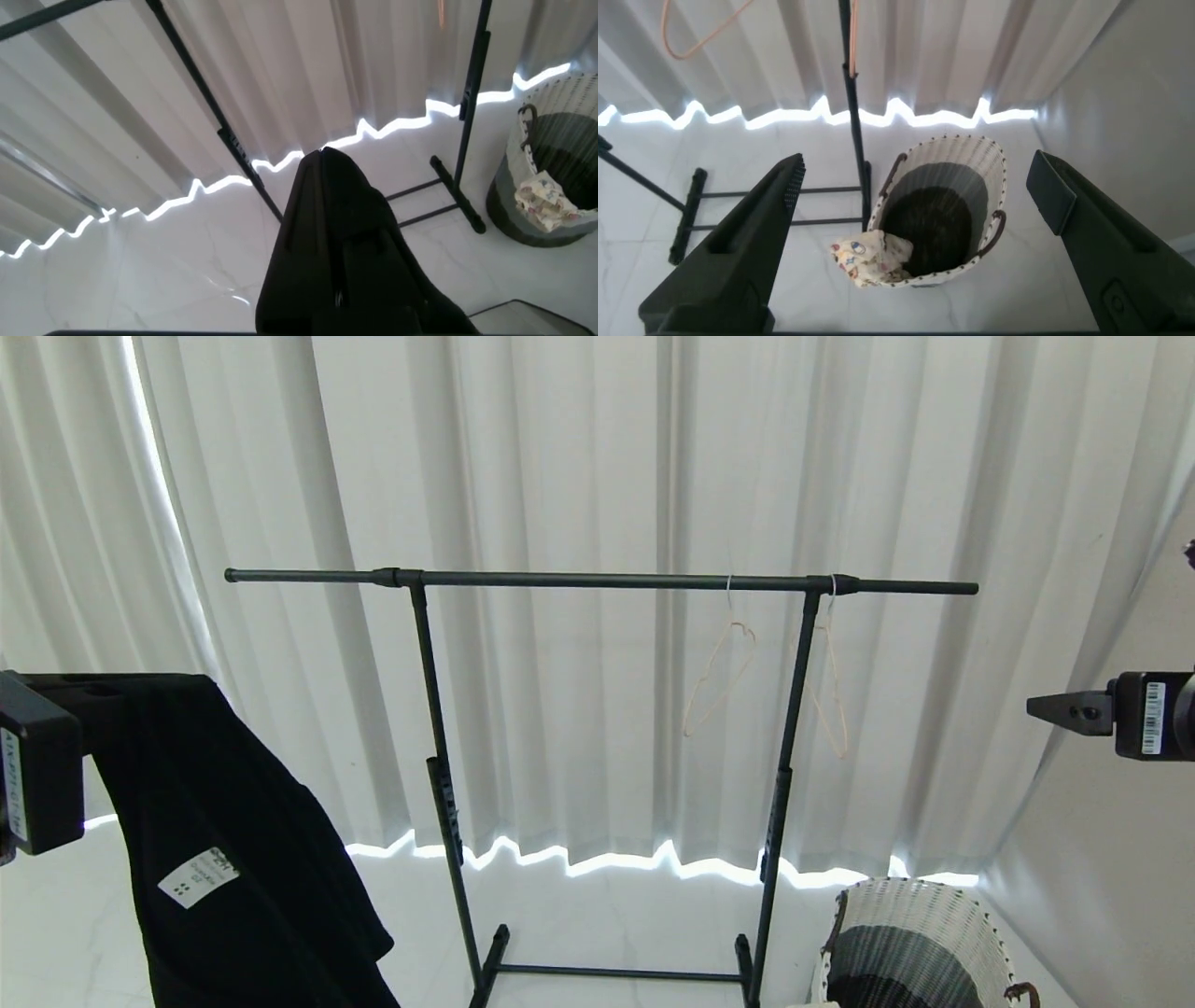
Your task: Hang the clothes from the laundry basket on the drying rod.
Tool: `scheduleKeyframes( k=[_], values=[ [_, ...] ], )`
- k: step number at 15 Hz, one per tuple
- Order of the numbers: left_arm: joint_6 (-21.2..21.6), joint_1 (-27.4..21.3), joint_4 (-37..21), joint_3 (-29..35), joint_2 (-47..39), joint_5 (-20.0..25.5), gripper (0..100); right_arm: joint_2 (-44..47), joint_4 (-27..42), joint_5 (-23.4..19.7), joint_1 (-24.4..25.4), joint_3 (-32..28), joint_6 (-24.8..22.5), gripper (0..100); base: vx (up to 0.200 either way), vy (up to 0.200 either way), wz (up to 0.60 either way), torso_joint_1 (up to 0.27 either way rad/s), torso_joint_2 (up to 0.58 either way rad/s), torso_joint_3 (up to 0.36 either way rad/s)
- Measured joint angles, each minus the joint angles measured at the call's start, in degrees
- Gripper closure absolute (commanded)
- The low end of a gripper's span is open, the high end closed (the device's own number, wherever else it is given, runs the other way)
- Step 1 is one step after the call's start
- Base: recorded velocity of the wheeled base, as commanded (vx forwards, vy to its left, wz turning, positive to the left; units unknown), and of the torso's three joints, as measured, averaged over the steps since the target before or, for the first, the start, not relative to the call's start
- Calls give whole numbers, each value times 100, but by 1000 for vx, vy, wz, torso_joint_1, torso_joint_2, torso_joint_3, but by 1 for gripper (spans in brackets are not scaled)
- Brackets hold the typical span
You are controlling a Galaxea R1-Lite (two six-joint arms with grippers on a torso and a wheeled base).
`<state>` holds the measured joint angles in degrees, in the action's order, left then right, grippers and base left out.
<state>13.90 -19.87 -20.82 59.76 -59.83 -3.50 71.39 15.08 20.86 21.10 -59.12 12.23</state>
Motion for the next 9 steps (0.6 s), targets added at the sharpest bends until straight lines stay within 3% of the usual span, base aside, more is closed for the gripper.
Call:
scheduleKeyframes(
  k=[6, 9],
  values=[
    [22, 2, 714, -257, -26, -2, 100, -24, -24, -4, -5, 17, -5, 0, 0, 0, 0, 27, -58, -36],
    [38, 4, 717, -306, -33, -11, 100, -33, -241, -12, -5, 23, -16, 0, 200, 0, 0, 1, 1, 2]
  ],
)
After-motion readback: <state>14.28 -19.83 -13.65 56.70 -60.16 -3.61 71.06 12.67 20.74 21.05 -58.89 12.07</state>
